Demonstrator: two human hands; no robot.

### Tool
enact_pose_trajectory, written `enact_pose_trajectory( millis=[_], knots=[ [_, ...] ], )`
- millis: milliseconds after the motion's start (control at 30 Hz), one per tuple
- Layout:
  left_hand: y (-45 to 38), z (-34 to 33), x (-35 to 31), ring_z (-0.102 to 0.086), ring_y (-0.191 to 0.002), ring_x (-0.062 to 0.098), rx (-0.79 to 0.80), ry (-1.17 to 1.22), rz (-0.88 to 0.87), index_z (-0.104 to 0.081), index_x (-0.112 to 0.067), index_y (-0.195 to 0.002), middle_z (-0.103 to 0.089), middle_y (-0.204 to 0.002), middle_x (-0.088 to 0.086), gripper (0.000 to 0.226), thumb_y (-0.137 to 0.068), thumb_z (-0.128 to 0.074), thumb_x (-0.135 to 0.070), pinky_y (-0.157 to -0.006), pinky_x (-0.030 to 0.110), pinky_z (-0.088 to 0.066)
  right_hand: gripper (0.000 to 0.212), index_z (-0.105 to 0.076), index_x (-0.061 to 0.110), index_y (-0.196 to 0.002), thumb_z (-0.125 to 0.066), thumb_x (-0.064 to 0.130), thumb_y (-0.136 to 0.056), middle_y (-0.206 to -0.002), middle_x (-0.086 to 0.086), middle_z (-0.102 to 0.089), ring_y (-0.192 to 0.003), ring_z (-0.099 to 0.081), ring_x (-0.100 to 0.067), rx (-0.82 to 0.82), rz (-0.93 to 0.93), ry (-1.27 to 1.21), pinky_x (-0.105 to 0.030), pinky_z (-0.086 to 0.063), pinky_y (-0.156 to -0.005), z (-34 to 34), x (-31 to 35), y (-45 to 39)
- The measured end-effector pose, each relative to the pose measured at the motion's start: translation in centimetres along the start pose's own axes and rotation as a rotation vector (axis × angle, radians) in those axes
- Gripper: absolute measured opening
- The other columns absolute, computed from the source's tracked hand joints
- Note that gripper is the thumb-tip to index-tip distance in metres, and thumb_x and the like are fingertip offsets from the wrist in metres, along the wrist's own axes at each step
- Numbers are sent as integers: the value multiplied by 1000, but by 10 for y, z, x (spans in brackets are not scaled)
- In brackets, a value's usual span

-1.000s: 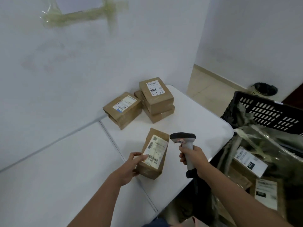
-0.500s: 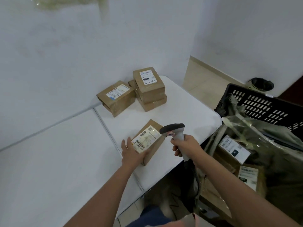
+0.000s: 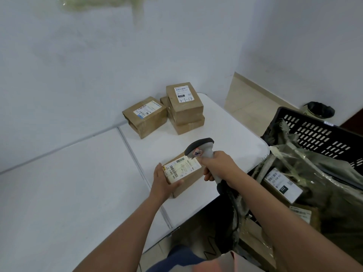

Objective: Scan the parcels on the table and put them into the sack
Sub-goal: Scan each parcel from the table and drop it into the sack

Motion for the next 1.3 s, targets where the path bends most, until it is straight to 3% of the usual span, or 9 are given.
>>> enact_pose_trajectory(
  millis=[67,267,467,833,1000,1133,1200,1300],
  knots=[
    [-1,1,4,-33,-140,21,-2,17,0,-13,-14,-153,-29,-154,3,114,-70,-83,-48,-108,39,-44,25,-60,3,-87,-61,28,-93,-66,-10,-67,-50,-63,-18,-15,0,-11,-22,-47,-47,-1,4,-1],
    [-3,0,8,-39,-135,16,-1,30,-10,-17,-21,-149,-37,-146,-1,109,-68,-83,-51,-100,38,-52,23,-60,3,-89,-60,26,-93,-66,-10,-66,-48,-62,-18,-11,-8,-15,-22,-47,-45,-4,12,-5],
    [-4,-3,9,-33,-141,19,0,35,-27,-6,-19,-154,-28,-154,1,115,-72,-83,-45,-105,40,-48,23,-62,3,-91,-60,25,-94,-67,-11,-65,-49,-61,-19,1,-16,-1,-22,-47,-47,-8,17,-8],
    [-7,-5,9,-38,-136,16,-18,11,-61,-11,-19,-152,-33,-148,1,108,-74,-83,-42,-98,30,-50,22,-62,4,-91,-59,25,-94,-66,-9,-65,-50,-61,-20,7,-11,9,-23,-47,-48,-8,17,-9],
    [-10,-4,12,-35,-140,19,-16,-27,-66,-9,-18,-152,-29,-152,1,111,-74,-81,-49,-100,33,-50,24,-61,5,-88,-60,29,-93,-63,-7,-66,-48,-62,-17,-2,-5,4,-23,-48,-48,-3,10,-11],
    [-10,-7,8,-13,-150,23,-20,-232,-89,3,-18,-157,5,-165,0,119,-75,-73,-61,-115,41,-32,24,-59,7,-85,-61,30,-92,-64,-8,-67,-49,-63,-17,-8,-19,-16,-24,-49,-50,7,-4,-12],
    [-9,-8,7,-13,-149,28,-4,-366,-140,-1,-23,-157,3,-164,2,117,-74,-72,-63,-118,44,-26,24,-59,6,-85,-61,30,-92,-65,-8,-66,-50,-63,-17,-12,-49,-31,-24,-49,-50,13,-13,-10],
    [-7,-8,4,-23,-141,30,62,-380,-159,-9,-30,-153,-11,-153,3,108,-73,-77,-49,-113,43,-38,26,-59,4,-92,-60,30,-93,-69,-9,-66,-52,-63,-18,-17,-129,-93,-25,-49,-52,25,-36,-5]
  ],
)
Point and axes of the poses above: each hand's wrist, its own y-axis away from the middle knuckle, its own z-axis out of the back of the hand, x = y × z, the point moved 1 cm from there along -y, towards the middle knuckle
